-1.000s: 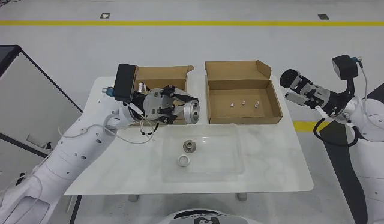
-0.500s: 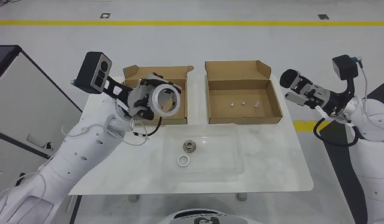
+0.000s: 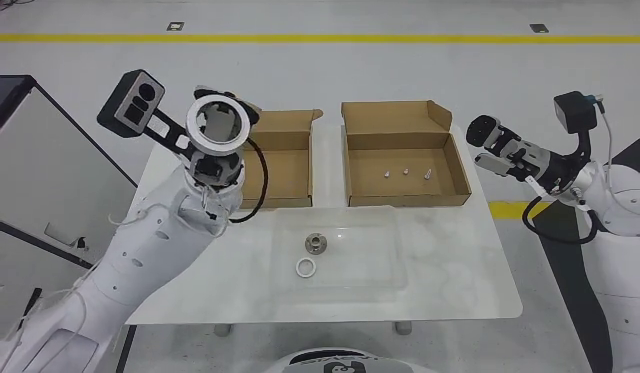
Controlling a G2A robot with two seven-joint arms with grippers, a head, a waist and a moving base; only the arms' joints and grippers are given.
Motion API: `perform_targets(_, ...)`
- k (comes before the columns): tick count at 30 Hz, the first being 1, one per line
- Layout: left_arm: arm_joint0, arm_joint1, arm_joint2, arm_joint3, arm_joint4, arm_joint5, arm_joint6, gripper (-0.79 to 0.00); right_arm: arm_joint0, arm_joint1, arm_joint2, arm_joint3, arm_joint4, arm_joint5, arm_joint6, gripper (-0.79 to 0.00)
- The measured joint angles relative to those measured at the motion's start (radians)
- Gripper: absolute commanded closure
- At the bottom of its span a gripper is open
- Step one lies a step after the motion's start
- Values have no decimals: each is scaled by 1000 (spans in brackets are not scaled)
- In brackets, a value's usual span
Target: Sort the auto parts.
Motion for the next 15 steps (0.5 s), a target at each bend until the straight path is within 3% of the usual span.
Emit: perform_targets(15,-27,34,-12,119,322,0,-38,0,0,0,0,0,0,0,0,-785)
